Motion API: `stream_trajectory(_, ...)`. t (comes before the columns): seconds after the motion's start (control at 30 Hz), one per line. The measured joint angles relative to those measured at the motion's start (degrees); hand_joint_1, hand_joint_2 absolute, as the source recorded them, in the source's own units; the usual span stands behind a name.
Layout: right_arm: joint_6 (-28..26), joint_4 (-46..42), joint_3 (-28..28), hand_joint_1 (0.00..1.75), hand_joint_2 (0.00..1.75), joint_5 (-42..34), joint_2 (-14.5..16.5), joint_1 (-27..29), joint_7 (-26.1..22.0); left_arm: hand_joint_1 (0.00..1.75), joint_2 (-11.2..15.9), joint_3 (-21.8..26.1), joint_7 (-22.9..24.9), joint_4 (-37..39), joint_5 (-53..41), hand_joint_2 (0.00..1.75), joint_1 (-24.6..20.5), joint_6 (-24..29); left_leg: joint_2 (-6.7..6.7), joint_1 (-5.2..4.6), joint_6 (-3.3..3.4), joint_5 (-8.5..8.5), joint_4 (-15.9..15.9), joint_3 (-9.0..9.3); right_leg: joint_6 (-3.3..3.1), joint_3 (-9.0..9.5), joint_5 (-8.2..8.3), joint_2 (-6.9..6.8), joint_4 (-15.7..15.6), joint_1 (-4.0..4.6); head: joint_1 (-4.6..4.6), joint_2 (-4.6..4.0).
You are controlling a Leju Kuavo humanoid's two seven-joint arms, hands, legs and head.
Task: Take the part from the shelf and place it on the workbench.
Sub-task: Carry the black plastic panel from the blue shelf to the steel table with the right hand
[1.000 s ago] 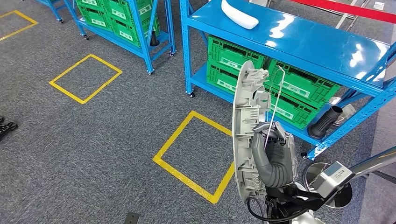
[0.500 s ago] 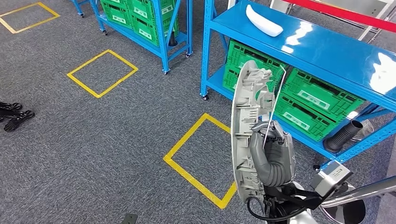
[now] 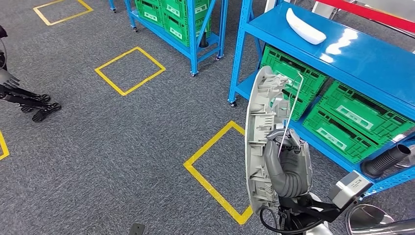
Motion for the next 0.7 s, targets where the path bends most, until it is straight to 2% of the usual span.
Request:
stream_trajectory(0.07,-0.01,-0.01,0.01,1.75,1.75,0.0,0.07,-0.01,-0.01,0.0,0.07,-0.01,-0.01,0.0,0.0,1.75,-0.05,0.01,1.8,0.0,-0.83,-1.65,2.56,-1.04,-0.45,0.62,0.06,-1.17,-0.52,-0.35,-0.33,0.0)
stream_trajectory(0.13,-0.01,0.0,0.01,1.75,1.75,0.0,0.09,-0.01,-0.02,0.0,0.05,-0.02,-0.01,-0.01,0.0,1.75,-0.18,0.0,3.65,0.46,-1.65,-4.7,9.09,-4.13,-0.72,1.07,-0.14,-2.43,-0.64,-0.38,-0.65,0.0)
stream_trajectory(0.17,-0.01,0.01,0.02,1.75,1.75,0.0,0.09,0.0,-0.02,0.0,0.06,-0.02,-0.01,-0.01,0.0,1.75,-0.19,0.0,3.95,0.75,-1.94,-5.78,12.33,-5.75,-0.75,1.21,-0.25,-3.02,-0.63,-0.4,-0.65,0.0)
stream_trajectory(0.2,-0.01,0.01,0.03,1.75,1.75,0.0,0.1,0.02,-0.02,0.0,0.07,-0.03,-0.01,-0.01,0.0,1.75,-0.15,0.0,4.09,0.98,-2.16,-5.99,14.19,-6.71,-0.69,1.33,-0.37,-3.57,-0.62,-0.44,-0.66,0.0)
stream_trajectory(0.23,-0.01,0.01,0.03,1.75,1.75,0.0,0.1,0.02,-0.02,0.0,0.07,-0.04,-0.01,-0.01,0.0,1.75,-0.11,0.0,4.17,1.17,-2.32,-5.11,13.94,-6.64,-0.57,1.48,-0.5,-4.06,-0.61,-0.49,-0.67,0.0)
stream_trajectory(0.27,-0.01,0.0,0.03,1.75,1.75,0.0,0.11,0.02,-0.02,0.0,0.09,-0.05,-0.01,-0.01,0.0,1.75,-0.09,0.0,4.37,1.3,-2.39,-3.28,11.4,-5.38,-0.41,1.69,-0.66,-4.51,-0.6,-0.55,-0.66,0.0)
stream_trajectory(0.33,-0.01,0.0,0.02,1.75,1.75,0.0,0.13,-0.01,-0.02,0.0,0.11,-0.06,-0.01,-0.01,0.08,1.75,-0.18,0.0,5.69,1.17,-2.29,-0.03,3.88,-1.56,0.12,2.17,-1.06,-5.31,-0.57,-0.51,-0.7,0.0)
stream_trajectory(0.37,-0.01,0.0,0.01,1.75,1.75,0.0,0.13,-0.04,-0.02,0.0,0.1,-0.06,-0.01,-0.01,0.18,1.75,-0.29,0.0,6.33,0.97,-1.94,0.67,1.15,-0.19,0.44,2.31,-1.22,-5.67,-0.55,-0.42,-0.69,0.0)
stream_trajectory(0.4,-0.01,0.0,0.01,1.75,1.75,0.0,0.14,-0.08,-0.02,0.0,0.08,-0.06,0.0,-0.01,0.31,1.75,-0.38,0.01,6.76,0.74,-1.53,0.65,-0.17,0.42,0.78,2.39,-1.32,-5.96,-0.59,-0.31,-0.66,0.0)
stream_trajectory(0.47,-0.01,-0.01,0.0,1.75,1.75,0.0,0.14,-0.17,-0.02,0.0,0.06,-0.06,0.01,-0.01,0.55,1.75,-0.44,0.04,6.34,0.44,-0.52,0.43,-0.53,0.41,1.46,2.59,-1.37,-6.61,-0.86,-0.3,-0.55,0.0)
stream_trajectory(0.53,-0.01,-0.01,-0.02,1.75,1.75,0.0,0.15,-0.31,-0.02,0.0,0.03,-0.06,0.01,-0.01,0.65,1.75,-0.41,0.1,5.69,0.55,0.26,0.62,-0.96,0.57,2.04,2.54,-2.21,-6.11,-0.25,-0.47,-0.41,0.0)
stream_trajectory(0.6,-0.01,-0.01,-0.05,1.75,1.75,0.0,0.16,-0.41,-0.02,0.0,-0.04,-0.06,0.01,-0.02,0.66,1.75,-0.57,0.16,5.13,0.72,0.88,0.77,-1.29,0.76,2.22,0.47,-4.98,-4.3,4.21,-0.54,-0.07,0.0)
stream_trajectory(0.67,-0.01,-0.01,-0.06,1.75,1.75,0.0,0.16,-0.41,-0.02,0.0,-0.11,-0.06,0.01,-0.01,0.67,1.75,-0.71,0.17,4.46,0.56,1.23,0.68,-1.24,0.76,2.11,-3.39,-8.05,-3.14,11.68,-0.47,0.18,0.0)
stream_trajectory(0.7,-0.01,0.01,-0.05,1.75,1.75,0.0,0.16,-0.36,-0.01,0.0,-0.14,-0.06,0.01,-0.01,0.67,1.75,-0.72,0.17,4.04,0.46,1.31,0.62,-1.18,0.79,2.05,-4.85,-8.4,-2.96,14.17,-0.44,0.2,0.0)
